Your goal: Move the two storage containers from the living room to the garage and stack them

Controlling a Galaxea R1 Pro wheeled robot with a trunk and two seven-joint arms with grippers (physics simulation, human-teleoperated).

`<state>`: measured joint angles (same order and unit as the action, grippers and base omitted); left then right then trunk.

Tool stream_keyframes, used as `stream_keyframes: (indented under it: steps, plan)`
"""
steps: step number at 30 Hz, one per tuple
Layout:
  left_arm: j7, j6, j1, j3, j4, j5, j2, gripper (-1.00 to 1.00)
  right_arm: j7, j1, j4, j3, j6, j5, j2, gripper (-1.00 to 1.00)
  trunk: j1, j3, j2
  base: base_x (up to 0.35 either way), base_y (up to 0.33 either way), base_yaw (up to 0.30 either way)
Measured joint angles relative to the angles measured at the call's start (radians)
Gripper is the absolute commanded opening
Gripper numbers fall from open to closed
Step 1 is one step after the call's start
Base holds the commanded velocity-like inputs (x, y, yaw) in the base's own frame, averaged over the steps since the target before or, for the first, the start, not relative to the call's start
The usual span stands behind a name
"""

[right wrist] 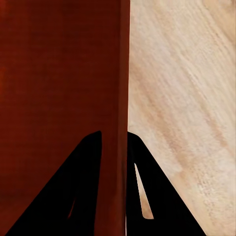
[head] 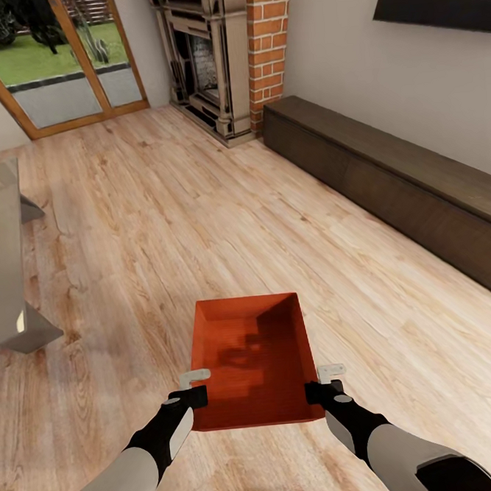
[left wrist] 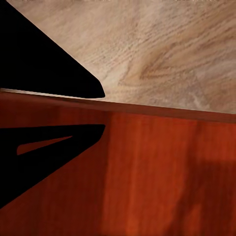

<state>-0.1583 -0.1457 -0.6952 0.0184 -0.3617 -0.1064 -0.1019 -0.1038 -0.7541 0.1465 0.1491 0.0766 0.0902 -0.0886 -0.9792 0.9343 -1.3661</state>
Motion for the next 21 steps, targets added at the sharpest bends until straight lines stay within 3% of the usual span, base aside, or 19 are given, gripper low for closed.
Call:
stream_keyframes:
  steps: [21]
  plan:
    - [0.0,0.0,0.0,0.002,0.001,-0.004,0.001,-1.0,0.0,0.0,0.0,0.0,-0.001,0.0,0.0,-1.0,0.081,-0.066,0.147,0.0,0.0,0.0]
